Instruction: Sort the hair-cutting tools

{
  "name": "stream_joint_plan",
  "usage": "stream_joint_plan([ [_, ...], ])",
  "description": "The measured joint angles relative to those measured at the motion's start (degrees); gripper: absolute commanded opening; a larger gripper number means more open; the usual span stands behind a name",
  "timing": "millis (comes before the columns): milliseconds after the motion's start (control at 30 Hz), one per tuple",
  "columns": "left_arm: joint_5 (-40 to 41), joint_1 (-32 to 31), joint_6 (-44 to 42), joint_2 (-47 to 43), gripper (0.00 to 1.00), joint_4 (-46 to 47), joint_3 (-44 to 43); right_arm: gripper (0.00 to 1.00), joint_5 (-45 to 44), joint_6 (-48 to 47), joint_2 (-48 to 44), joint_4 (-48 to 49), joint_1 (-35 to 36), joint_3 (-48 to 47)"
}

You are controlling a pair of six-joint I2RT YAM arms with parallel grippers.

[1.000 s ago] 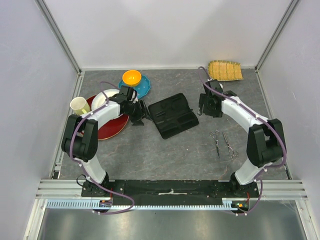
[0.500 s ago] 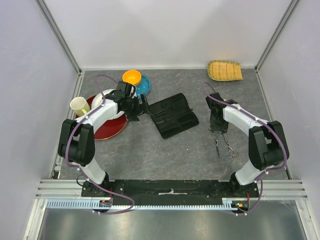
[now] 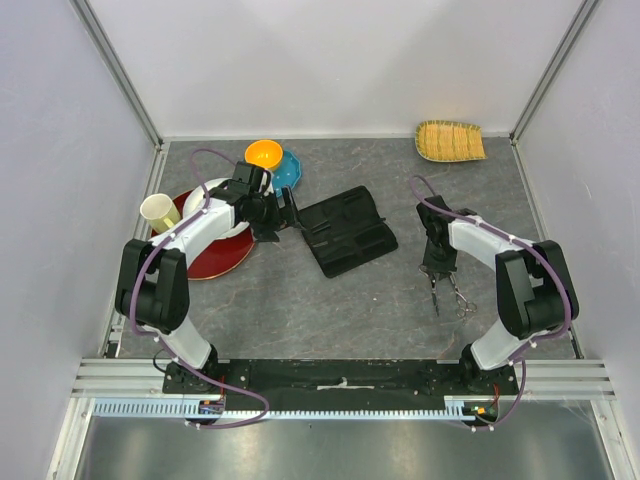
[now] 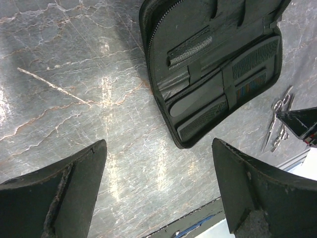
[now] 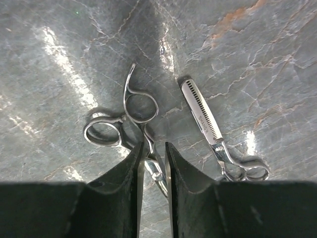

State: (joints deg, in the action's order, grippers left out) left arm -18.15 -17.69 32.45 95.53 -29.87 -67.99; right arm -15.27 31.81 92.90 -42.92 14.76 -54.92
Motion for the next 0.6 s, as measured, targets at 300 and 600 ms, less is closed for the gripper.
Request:
stream_joint_plan([
  [300, -1.7, 0.0, 0.0, 0.0, 0.91, 0.6, 0.0, 0.0, 6.4, 0.0, 0.9, 1.9, -2.8, 1.3],
  [600, -5.5, -0.2, 0.0, -1.2, 0.9, 4.6, 2.1, 0.0, 12.5, 2.6, -0.5, 5.3, -3.6, 2.4],
])
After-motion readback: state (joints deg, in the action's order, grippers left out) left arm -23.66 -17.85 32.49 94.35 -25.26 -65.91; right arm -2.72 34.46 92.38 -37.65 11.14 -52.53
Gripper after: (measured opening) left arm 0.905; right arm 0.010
